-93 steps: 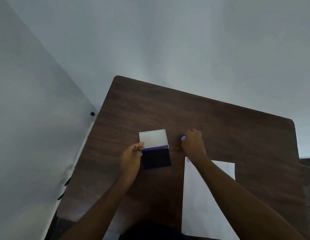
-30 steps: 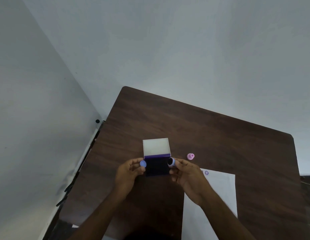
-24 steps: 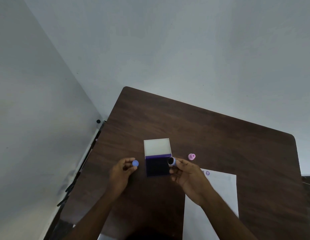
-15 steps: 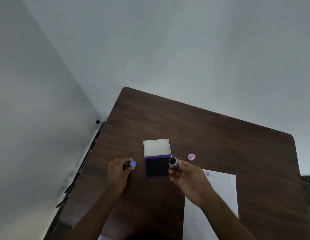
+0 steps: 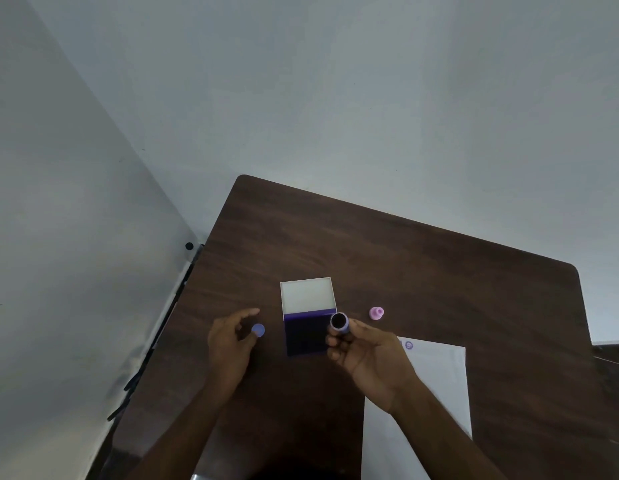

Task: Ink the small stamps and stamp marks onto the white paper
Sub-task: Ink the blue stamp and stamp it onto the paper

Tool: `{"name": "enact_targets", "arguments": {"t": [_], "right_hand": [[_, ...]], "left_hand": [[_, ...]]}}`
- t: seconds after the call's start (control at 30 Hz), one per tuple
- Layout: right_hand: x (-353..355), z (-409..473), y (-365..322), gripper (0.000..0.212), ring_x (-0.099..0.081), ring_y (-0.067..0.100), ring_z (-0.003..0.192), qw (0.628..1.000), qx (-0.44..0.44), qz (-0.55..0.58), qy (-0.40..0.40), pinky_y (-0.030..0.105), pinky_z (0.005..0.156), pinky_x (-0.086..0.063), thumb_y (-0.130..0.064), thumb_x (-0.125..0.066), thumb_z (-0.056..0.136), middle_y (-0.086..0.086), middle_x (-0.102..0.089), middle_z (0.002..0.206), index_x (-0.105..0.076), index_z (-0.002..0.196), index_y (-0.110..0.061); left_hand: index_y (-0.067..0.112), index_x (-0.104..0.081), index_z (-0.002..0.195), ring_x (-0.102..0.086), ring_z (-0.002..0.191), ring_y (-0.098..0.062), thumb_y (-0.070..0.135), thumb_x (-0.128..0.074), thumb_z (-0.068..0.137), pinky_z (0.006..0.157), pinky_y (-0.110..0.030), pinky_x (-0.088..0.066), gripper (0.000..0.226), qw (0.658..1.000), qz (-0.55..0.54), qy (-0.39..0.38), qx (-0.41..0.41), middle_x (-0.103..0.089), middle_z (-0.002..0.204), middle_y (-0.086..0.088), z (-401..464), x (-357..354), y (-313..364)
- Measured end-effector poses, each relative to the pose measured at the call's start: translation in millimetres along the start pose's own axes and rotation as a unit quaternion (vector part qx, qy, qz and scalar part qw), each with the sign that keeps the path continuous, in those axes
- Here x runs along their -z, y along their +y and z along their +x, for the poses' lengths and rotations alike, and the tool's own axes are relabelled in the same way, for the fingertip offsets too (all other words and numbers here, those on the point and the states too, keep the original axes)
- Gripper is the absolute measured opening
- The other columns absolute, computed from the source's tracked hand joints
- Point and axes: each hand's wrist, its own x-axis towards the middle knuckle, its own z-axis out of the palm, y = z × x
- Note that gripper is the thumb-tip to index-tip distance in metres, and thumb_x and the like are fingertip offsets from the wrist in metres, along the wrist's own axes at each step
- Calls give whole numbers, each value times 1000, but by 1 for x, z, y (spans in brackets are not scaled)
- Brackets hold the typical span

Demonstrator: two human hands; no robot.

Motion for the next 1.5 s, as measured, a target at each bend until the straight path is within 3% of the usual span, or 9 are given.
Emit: {"name": "enact_targets", "arguments": {"t": [0.13, 0.33, 0.47, 0.63, 0.83, 0.97, 1.1, 1.23, 1.5], "right_hand": [[-6, -2, -3, 21, -56, 22, 84, 998, 1, 38, -45, 37, 82, -49, -13, -58, 88, 14, -59, 93, -61, 106, -2], [-13, -1, -2, 37, -59, 27, 90, 992, 4, 100, -76, 41, 91, -50, -12, -54, 90, 24, -61, 110, -55, 123, 6], [-16, 0, -2, 38, -65, 28, 89, 986, 1, 140, -90, 38, 79, -55, -9, -58, 87, 26, -62, 119, -57, 123, 5], [-16, 0, 0, 38, -67, 30, 94, 986, 4, 139, -88, 39, 80, -55, -9, -58, 85, 26, -64, 117, -60, 120, 4], [-16, -1, 0, 33, -64, 30, 91, 987, 12, 140, -81, 38, 74, -57, -7, -55, 85, 26, -65, 111, -64, 114, 5], [-19, -2, 1, 36, -67, 32, 98, 988, 24, 117, -96, 39, 80, -55, -8, -54, 84, 24, -65, 114, -62, 117, 4], [-19, -1, 1, 37, -68, 29, 91, 986, 25, 121, -109, 40, 80, -55, -8, -58, 81, 23, -66, 112, -63, 116, 4], [-19, -1, 0, 38, -64, 26, 89, 987, 22, 116, -113, 39, 81, -54, -9, -56, 83, 22, -65, 112, -61, 118, 3], [-14, 1, 3, 40, -63, 26, 93, 984, 3, 119, -130, 44, 90, -50, -11, -50, 90, 23, -61, 117, -54, 127, 2]], "left_hand": [[52, -59, 109, -56, 97, 6, 18, -67, 88, 70, -8, -45, 41, 991, -84, -76, -76, -57, 108, 21, -20, 7, 62], [42, -62, 115, -58, 102, -5, 46, -69, 74, 78, -12, -49, 41, 966, -136, -127, -181, -60, 106, 24, -42, 15, 128], [38, -64, 112, -57, 108, 1, 44, -72, 71, 86, -10, -46, 43, 967, -126, -110, -193, -60, 113, 17, -45, 17, 139], [32, -64, 107, -57, 104, -3, 40, -72, 70, 85, -4, -42, 39, 973, -98, -97, -183, -58, 108, 18, -45, 20, 147], [16, -69, 113, -52, 103, 2, 44, -73, 64, 86, -1, -40, 57, 975, -88, -106, -175, -57, 110, 14, -48, 22, 151], [27, -65, 106, -54, 99, 0, 42, -75, 63, 84, 0, -40, 47, 974, -102, -98, -176, -54, 103, 23, -47, 21, 151], [36, -64, 103, -59, 99, -11, 45, -75, 63, 84, -10, -48, 42, 972, -107, -92, -189, -61, 104, 12, -44, 22, 151], [61, -57, 93, -57, 98, -3, 55, -71, 62, 83, -2, -42, 35, 967, -116, -80, -211, -55, 105, 21, -43, 23, 155], [65, -62, 95, -53, 106, -2, 56, -74, 64, 83, -4, -43, 35, 962, -122, -90, -227, -55, 108, 17, -41, 22, 154]]}}
